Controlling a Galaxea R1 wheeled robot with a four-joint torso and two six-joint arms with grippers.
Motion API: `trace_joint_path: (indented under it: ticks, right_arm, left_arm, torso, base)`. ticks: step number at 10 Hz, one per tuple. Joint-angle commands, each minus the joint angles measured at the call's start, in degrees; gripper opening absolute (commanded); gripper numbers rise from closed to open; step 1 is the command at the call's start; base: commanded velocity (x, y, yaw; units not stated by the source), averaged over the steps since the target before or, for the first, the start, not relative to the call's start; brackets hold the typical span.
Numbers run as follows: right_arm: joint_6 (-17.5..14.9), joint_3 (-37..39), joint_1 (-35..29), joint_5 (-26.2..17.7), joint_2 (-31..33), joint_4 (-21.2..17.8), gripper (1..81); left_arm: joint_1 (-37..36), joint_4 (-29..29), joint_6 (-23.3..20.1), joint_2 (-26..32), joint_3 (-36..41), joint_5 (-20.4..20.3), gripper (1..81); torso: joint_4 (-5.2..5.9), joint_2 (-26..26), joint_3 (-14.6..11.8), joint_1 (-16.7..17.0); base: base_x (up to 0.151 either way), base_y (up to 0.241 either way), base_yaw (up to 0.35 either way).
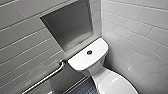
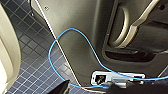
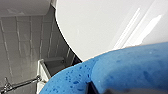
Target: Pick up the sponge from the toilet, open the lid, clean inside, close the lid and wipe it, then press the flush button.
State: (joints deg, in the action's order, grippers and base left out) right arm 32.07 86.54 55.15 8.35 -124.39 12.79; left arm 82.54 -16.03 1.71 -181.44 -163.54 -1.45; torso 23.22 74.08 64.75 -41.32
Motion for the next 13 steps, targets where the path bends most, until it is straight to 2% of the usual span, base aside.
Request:
trace_joint_path:
  ticks: [1,3,5,8,10,11,12,13]
  right_arm:
    - [-0.61,-5.77,-7.02,-3.50,3.42,-0.91,1.0]
    - [-0.61,-6.75,-10.70,-6.23,3.60,-2.32,1.0]
    - [-0.35,-4.22,-14.39,-9.73,0.54,-3.47,1.0]
    - [-0.26,7.71,-23.00,-18.00,-9.47,-5.92,1.0]
    - [-0.26,17.24,-26.79,-21.27,-15.20,-7.25,1.0]
    - [-0.17,19.36,-27.76,-21.36,-16.70,-7.16,1.0]
    - [-0.17,20.15,-28.03,-21.01,-17.67,-7.08,1.0]
    - [0.52,22.07,-28.11,-20.66,-18.90,-7.25,1.0]
  left_arm:
    - [1.27,0.65,-0.21,0.82,-0.47,4.88,81.1]
    - [1.27,0.65,-0.21,0.73,-0.38,4.70,81.1]
    - [1.27,0.65,-0.21,0.73,-0.38,4.61,81.1]
    - [1.27,0.74,-0.21,0.99,-0.38,4.79,81.1]
    - [1.35,0.83,-0.21,0.99,-0.38,4.88,81.1]
    - [1.35,0.83,-0.21,0.82,-0.38,4.88,81.1]
    - [1.35,0.74,-0.21,0.64,-0.38,4.88,81.1]
    - [1.35,0.74,-0.21,0.38,-0.29,4.88,81.1]
  torso:
    - [0.00,0.00,0.00,0.00]
    - [0.00,0.00,0.00,0.00]
    - [0.00,0.00,0.00,0.00]
    - [0.00,0.00,0.00,0.04]
    - [0.00,0.00,0.00,0.04]
    - [1.80,0.00,0.02,0.04]
    - [5.41,-0.02,0.02,0.04]
    - [5.83,-0.02,0.02,0.04]
  base:
    - [0.000,0.000,0.000]
    - [0.000,0.000,0.000]
    - [0.000,0.000,0.000]
    - [0.000,0.000,0.000]
    - [0.000,0.000,0.000]
    - [0.000,0.000,0.000]
    - [0.000,0.000,0.000]
    - [0.000,0.000,0.000]
